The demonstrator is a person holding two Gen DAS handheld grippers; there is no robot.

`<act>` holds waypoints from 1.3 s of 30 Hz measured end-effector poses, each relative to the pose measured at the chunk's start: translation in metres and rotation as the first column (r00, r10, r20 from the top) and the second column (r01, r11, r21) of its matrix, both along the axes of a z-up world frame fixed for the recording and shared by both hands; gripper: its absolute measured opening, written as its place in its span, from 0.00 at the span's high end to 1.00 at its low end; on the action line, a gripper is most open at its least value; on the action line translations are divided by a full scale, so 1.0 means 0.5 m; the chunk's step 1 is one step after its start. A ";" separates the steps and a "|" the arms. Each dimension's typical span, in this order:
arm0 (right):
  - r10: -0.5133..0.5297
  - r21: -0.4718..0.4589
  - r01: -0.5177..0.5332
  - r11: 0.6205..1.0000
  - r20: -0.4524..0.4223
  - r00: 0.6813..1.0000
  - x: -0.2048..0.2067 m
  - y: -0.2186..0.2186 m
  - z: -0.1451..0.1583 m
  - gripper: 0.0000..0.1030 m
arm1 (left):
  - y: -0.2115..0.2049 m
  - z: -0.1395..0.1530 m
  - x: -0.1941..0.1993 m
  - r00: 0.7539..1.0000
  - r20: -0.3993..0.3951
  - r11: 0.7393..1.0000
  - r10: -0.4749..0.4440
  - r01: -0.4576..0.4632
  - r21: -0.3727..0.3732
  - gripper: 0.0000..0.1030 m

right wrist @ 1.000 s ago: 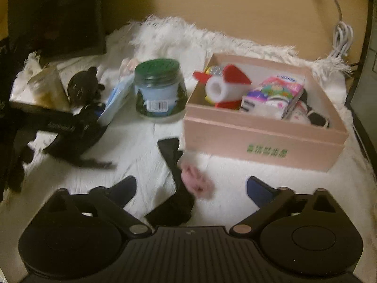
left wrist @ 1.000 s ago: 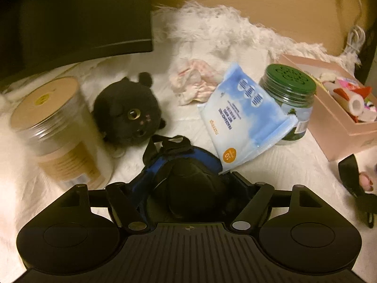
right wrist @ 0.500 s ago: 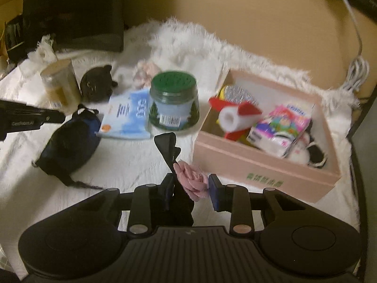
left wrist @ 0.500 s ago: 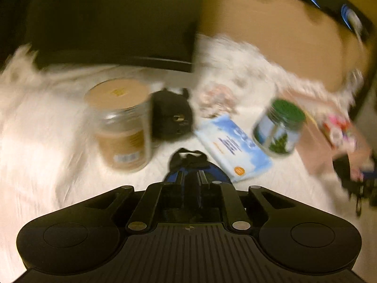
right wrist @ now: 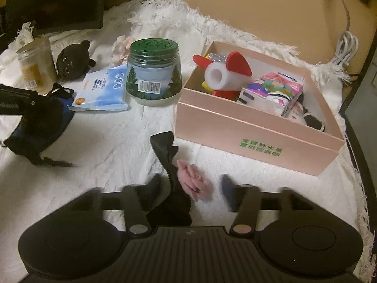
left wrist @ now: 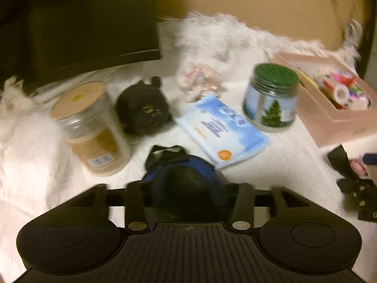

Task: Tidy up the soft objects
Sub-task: 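Lift the ribbon with the right tool while the left tool keeps holding the pad, then carry the pad with the left tool while the right tool carries the ribbon toward the pink box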

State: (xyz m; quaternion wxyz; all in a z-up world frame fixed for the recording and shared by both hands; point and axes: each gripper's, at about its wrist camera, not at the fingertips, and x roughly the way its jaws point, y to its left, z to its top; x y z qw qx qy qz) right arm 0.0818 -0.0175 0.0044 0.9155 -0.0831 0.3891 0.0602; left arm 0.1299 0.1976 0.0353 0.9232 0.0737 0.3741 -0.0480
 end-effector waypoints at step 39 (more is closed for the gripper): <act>0.110 0.003 -0.110 0.994 -0.005 0.994 -0.018 0.038 0.064 0.71 | 0.121 0.002 -0.030 0.999 0.002 0.967 0.035 -0.034 -0.252 0.85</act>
